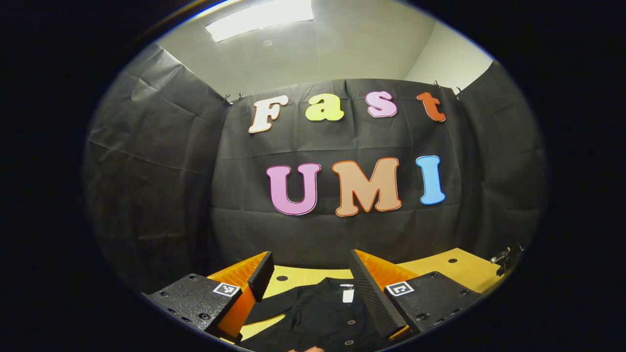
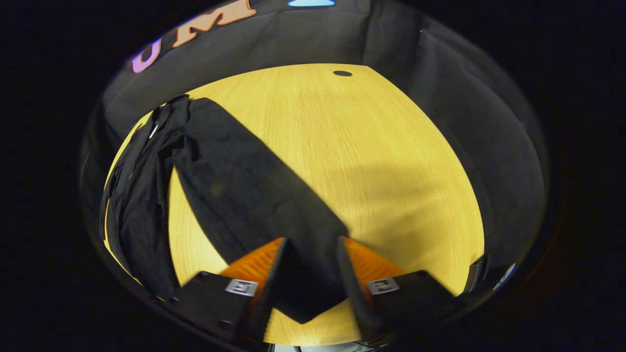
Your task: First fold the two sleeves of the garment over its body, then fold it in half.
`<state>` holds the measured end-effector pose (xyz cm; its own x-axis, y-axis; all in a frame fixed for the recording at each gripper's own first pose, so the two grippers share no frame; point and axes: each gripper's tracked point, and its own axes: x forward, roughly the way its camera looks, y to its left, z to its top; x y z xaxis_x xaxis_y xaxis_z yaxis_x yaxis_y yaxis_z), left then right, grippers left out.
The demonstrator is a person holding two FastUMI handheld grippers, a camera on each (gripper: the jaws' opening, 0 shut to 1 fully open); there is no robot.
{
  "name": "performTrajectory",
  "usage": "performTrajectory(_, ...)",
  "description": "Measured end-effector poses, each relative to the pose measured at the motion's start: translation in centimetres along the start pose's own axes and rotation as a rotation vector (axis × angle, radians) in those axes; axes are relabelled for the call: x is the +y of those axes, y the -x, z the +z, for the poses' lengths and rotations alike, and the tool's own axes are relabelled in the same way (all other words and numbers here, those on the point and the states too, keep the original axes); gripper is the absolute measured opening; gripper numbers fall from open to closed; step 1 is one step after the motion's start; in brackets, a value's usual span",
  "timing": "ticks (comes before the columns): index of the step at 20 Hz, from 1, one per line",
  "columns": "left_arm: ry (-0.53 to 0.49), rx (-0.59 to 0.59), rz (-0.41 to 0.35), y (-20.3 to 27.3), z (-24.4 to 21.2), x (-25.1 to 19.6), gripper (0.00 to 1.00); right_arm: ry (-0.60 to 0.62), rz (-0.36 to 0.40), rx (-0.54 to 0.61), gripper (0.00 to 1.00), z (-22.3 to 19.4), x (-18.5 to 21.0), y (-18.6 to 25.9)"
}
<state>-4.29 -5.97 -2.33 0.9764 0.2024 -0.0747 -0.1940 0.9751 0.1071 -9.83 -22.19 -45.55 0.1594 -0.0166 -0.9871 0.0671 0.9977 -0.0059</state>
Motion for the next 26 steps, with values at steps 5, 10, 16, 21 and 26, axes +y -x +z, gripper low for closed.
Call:
performTrajectory(5, 0.015, -0.008, -0.01, -1.1, -0.4, 1.9, 0.92, -0.054, -0.038, -0.005, 0.03, 0.2, 0.4, 0.0)
performTrajectory(10, -0.004, -0.02, 0.025, -2.2, -0.4, 5.9, 0.92, -0.113, -0.048, -0.221, 0.03, 5.4, 2.3, 2.8)
performTrajectory(16, 0.014, 0.001, 0.037, -2.9, -1.3, 8.2, 0.92, -0.117, 0.015, -0.389, 0.02, 11.5, 6.9, 8.3)
performTrajectory(21, 0.016, 0.025, 0.073, -2.8, -2.1, 11.4, 0.93, -0.115, 0.115, -0.559, 0.02, 16.8, 12.4, 12.4)
performTrajectory(26, 0.01, 0.036, 0.112, -2.4, -2.6, 14.3, 0.92, -0.015, 0.155, -0.722, 0.02, 20.8, 18.1, 16.7)
